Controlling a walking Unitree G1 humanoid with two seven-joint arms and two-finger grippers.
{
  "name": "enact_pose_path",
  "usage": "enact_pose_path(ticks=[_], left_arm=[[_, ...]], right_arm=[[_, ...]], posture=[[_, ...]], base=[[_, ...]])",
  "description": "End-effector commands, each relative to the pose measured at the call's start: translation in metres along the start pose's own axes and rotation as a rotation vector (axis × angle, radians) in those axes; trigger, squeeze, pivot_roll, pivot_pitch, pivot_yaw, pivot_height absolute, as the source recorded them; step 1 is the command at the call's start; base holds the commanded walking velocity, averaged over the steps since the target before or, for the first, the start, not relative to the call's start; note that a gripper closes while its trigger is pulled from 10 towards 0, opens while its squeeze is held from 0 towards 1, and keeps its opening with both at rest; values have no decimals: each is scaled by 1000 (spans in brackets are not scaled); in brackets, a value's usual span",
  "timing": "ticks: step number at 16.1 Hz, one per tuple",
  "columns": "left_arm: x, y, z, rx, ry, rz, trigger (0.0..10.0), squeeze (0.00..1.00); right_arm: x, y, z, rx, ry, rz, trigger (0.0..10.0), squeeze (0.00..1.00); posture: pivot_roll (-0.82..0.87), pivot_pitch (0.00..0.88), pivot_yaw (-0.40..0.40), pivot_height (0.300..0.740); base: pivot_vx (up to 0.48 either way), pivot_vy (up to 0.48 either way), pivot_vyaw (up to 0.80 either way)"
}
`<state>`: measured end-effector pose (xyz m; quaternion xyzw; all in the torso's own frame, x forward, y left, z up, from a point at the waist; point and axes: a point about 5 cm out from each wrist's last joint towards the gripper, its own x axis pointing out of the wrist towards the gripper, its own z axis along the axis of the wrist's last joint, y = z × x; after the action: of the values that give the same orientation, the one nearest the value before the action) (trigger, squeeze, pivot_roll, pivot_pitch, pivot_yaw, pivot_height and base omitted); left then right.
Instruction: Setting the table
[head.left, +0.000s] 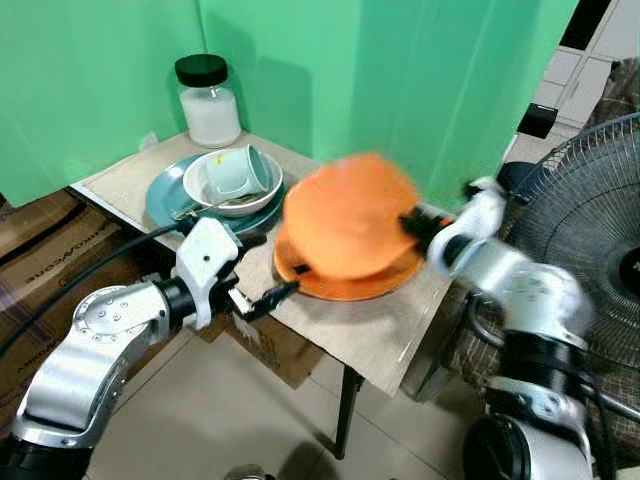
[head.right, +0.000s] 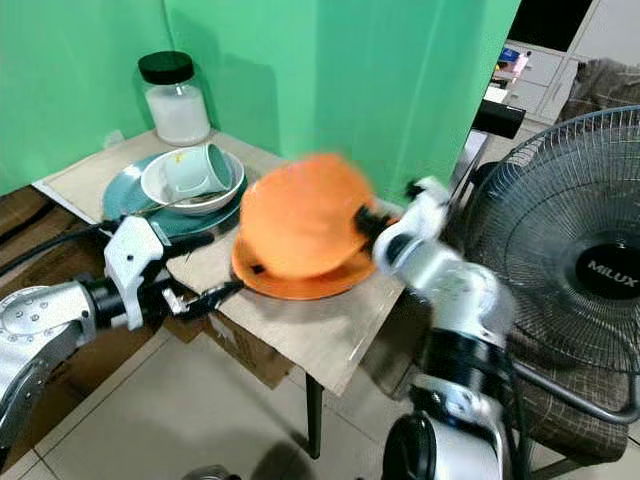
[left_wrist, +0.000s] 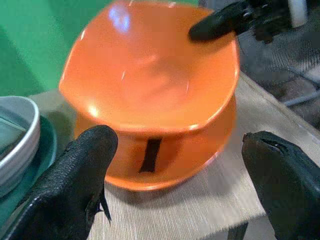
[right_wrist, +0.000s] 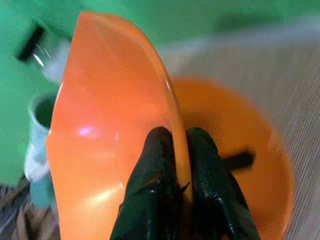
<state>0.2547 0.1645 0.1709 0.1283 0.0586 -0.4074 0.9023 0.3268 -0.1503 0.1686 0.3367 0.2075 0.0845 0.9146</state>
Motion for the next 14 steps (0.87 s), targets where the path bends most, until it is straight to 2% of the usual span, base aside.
enact_pose_path(ticks=[1, 2, 3, 4, 5, 6, 8, 9, 12, 14], left_arm=[[0, 3, 14, 26, -46, 19, 10000, 0], [1, 4, 18, 27, -71, 61, 10000, 0], [3, 7, 20, 46, -79, 142, 10000, 0], [3, 12, 17, 44, -68, 227, 10000, 0], [2, 17, 13, 27, -68, 394, 10000, 0], [3, 16, 12, 21, -76, 432, 10000, 0], [9, 15, 11, 102, -61, 491, 10000, 0], [12, 16, 11, 112, -52, 517, 10000, 0], [17, 21, 18, 106, -96, 582, 10000, 0], [17, 18, 18, 63, -120, 610, 10000, 0]], right_arm=[[-11, 10, 17, -43, -111, 53, 0, 0], [-25, 14, 29, -167, -228, 70, 3490, 0], [-45, 29, 32, -409, -336, 175, 10000, 0], [-51, 31, 28, -484, -338, 170, 10000, 0], [-67, 27, 21, -486, -376, 149, 10000, 0], [-76, 25, 19, -465, -435, 141, 10000, 0], [-80, 20, 8, -598, -443, 90, 10000, 0], [-79, 17, 5, -605, -444, 62, 10000, 0], [-78, 16, 4, -585, -502, 51, 10000, 0], [-76, 15, 1, -592, -505, 45, 10000, 0]], posture=[[104, 0, 5, 740], [97, 0, 13, 740], [83, 0, 28, 740], [70, 0, 39, 740], [56, 0, 51, 740], [52, 0, 56, 740], [52, 0, 52, 740], [52, 0, 52, 740], [78, 0, 29, 740], [82, 0, 23, 740]], base=[[0, 0, 0], [0, 0, 0], [0, 0, 0], [0, 0, 0], [0, 0, 0], [0, 0, 0], [0, 0, 0], [0, 0, -731], [0, 0, -763], [0, 0, -778]])
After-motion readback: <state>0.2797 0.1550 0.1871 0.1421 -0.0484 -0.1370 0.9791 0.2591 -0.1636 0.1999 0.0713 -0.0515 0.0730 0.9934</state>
